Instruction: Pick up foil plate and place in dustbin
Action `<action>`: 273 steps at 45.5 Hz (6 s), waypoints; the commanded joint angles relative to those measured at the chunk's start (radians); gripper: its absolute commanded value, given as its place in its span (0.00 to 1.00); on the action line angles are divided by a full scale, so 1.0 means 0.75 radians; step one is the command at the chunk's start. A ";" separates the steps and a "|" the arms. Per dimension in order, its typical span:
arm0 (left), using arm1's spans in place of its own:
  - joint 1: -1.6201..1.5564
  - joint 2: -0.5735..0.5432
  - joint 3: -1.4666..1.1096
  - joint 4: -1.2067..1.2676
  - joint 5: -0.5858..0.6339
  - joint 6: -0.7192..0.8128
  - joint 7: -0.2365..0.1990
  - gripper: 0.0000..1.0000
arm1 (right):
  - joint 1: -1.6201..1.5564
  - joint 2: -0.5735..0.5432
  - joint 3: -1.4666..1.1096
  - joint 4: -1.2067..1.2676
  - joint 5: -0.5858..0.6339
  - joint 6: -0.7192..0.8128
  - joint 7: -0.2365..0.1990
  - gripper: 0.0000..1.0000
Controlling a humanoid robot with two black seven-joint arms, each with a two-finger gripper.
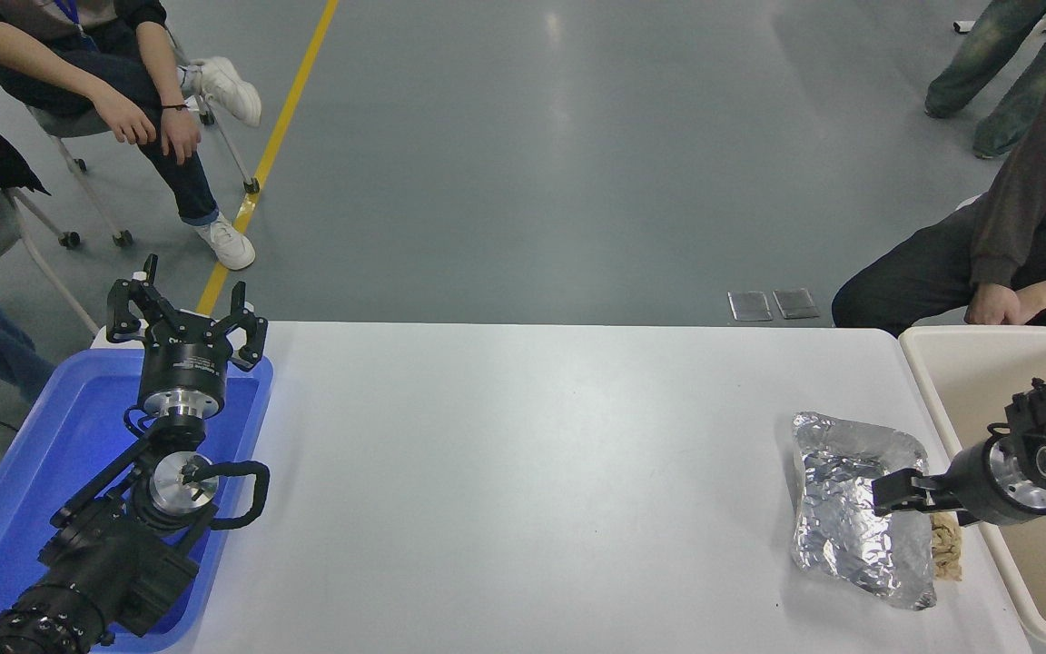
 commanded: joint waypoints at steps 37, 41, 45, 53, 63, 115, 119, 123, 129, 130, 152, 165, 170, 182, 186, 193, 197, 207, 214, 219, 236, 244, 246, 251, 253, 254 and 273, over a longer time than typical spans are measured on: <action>0.000 0.000 0.000 -0.001 0.000 0.000 0.000 0.99 | -0.192 0.100 0.088 -0.192 0.024 -0.035 -0.001 0.16; 0.000 0.000 0.000 0.001 0.000 0.000 0.000 0.99 | -0.190 0.100 0.088 -0.192 0.022 -0.035 0.001 0.00; 0.000 0.000 0.000 0.001 0.000 0.000 0.000 0.99 | -0.192 0.100 0.088 -0.190 0.022 -0.039 0.001 0.00; 0.000 0.000 0.000 0.001 0.000 0.000 0.000 0.99 | -0.186 0.100 0.088 -0.190 0.022 -0.048 0.003 0.00; 0.000 0.000 0.000 -0.001 0.000 0.000 0.000 0.99 | -0.094 0.045 0.070 -0.127 0.024 -0.033 0.005 0.00; 0.002 0.000 0.000 -0.001 0.000 0.000 0.000 0.99 | 1.692 -0.033 -0.902 0.671 0.026 0.437 0.001 0.00; 0.002 0.000 0.000 0.001 0.000 0.000 0.000 0.99 | 1.690 -0.035 -0.895 0.671 0.024 0.437 -0.001 0.00; 0.002 0.000 0.000 -0.001 0.000 0.000 0.000 0.99 | 1.688 -0.039 -0.893 0.669 0.024 0.437 -0.001 0.00; 0.002 0.000 0.000 0.001 0.000 0.000 0.000 0.99 | 1.661 -0.043 -0.897 0.656 0.009 0.427 -0.001 0.00; 0.002 0.000 0.000 -0.001 0.000 0.000 0.000 0.99 | 1.655 -0.045 -0.898 0.654 0.007 0.427 -0.001 0.00; 0.002 0.000 0.000 0.001 0.000 0.000 0.000 0.99 | 1.091 -0.382 -0.706 0.055 -0.355 0.362 0.013 0.00; 0.002 0.000 0.000 0.001 0.000 0.000 0.000 0.99 | 0.402 -0.495 -0.237 -0.331 -0.514 0.118 0.011 0.00; 0.000 0.000 0.000 0.001 0.000 0.000 0.000 0.99 | 0.114 -0.454 -0.055 -0.481 -0.514 -0.011 0.009 0.00; 0.002 0.000 -0.002 0.001 0.000 0.000 0.000 0.99 | -0.359 -0.231 0.274 -0.740 -0.498 -0.191 -0.005 0.00; 0.000 0.000 -0.002 0.001 0.000 0.000 -0.002 0.99 | -0.459 -0.176 0.342 -0.802 -0.496 -0.244 -0.007 0.00; 0.000 0.000 -0.002 0.001 0.000 0.000 -0.002 0.99 | -0.527 -0.108 0.422 -0.824 -0.492 -0.277 -0.030 0.74; 0.000 0.000 -0.002 0.001 0.000 0.000 -0.002 0.99 | -0.556 -0.098 0.467 -0.826 -0.484 -0.277 -0.052 0.89; 0.000 0.000 -0.002 0.001 0.000 0.000 -0.002 0.99 | -0.568 -0.069 0.489 -0.818 -0.484 -0.277 -0.058 1.00; 0.000 0.000 -0.002 0.001 0.000 0.000 0.000 0.99 | -0.513 -0.071 0.491 -0.786 -0.473 -0.248 -0.054 1.00; -0.002 0.000 0.000 0.001 0.000 0.000 0.000 0.99 | -0.378 -0.130 0.489 -0.551 -0.471 -0.205 -0.052 1.00; -0.002 0.000 0.000 -0.001 0.000 0.000 0.000 0.99 | 0.340 -0.425 0.193 0.329 -0.165 0.134 -0.054 1.00; -0.002 0.000 0.000 -0.001 0.000 0.000 0.000 0.99 | 0.765 -0.323 -0.108 0.460 0.068 0.367 -0.054 1.00; -0.002 0.000 0.000 0.001 0.000 0.000 0.000 0.99 | 0.871 -0.270 -0.171 0.482 0.116 0.453 -0.054 1.00; 0.000 0.000 0.000 0.001 0.000 0.000 0.000 0.99 | 1.076 -0.104 -0.267 0.509 0.250 0.611 -0.054 1.00; 0.000 0.000 0.000 -0.001 0.000 0.000 0.000 0.99 | 1.129 -0.049 -0.276 0.523 0.318 0.615 -0.054 1.00; 0.000 0.000 0.000 0.001 0.000 0.000 0.000 0.99 | 1.152 -0.021 -0.278 0.525 0.353 0.615 -0.054 1.00; 0.002 0.000 0.000 0.001 0.000 0.000 0.000 0.99 | 1.340 0.428 -0.284 0.497 0.664 0.615 -0.056 1.00</action>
